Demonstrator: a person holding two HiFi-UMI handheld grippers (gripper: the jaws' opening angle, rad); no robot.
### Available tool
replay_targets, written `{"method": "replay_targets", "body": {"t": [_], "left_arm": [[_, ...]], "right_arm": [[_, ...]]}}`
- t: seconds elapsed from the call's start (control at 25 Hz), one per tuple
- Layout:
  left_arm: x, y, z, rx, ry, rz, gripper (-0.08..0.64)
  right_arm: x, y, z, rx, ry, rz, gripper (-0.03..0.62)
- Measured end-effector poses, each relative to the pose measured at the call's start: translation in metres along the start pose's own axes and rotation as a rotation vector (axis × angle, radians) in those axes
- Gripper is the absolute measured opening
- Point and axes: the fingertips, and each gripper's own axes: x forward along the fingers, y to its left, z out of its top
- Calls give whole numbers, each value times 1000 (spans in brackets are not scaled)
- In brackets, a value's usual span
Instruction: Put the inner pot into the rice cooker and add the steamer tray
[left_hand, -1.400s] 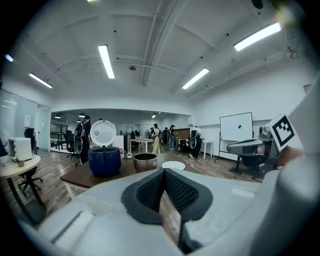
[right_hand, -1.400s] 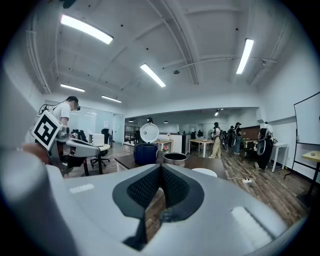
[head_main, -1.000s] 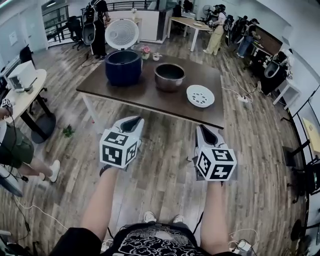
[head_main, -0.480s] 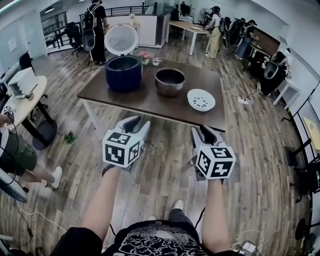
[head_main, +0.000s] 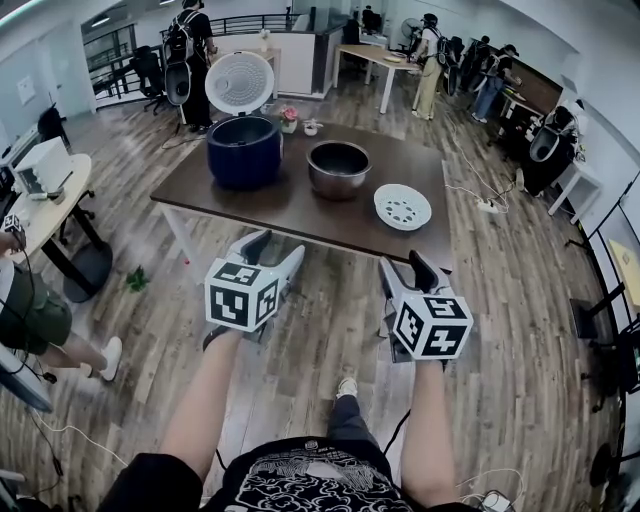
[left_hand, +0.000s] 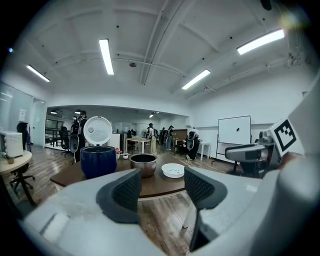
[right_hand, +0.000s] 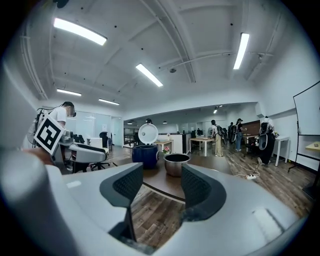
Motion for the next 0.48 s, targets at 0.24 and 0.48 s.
{"method": "replay_targets", "body": {"t": [0.24, 0.48], "left_arm": [[33, 11, 3, -17, -6, 12, 325], [81, 23, 14, -16, 13, 25, 380]], "right_arm": [[29, -20, 0, -2, 8, 13, 290], [69, -56, 6, 9, 22, 21, 336]]}}
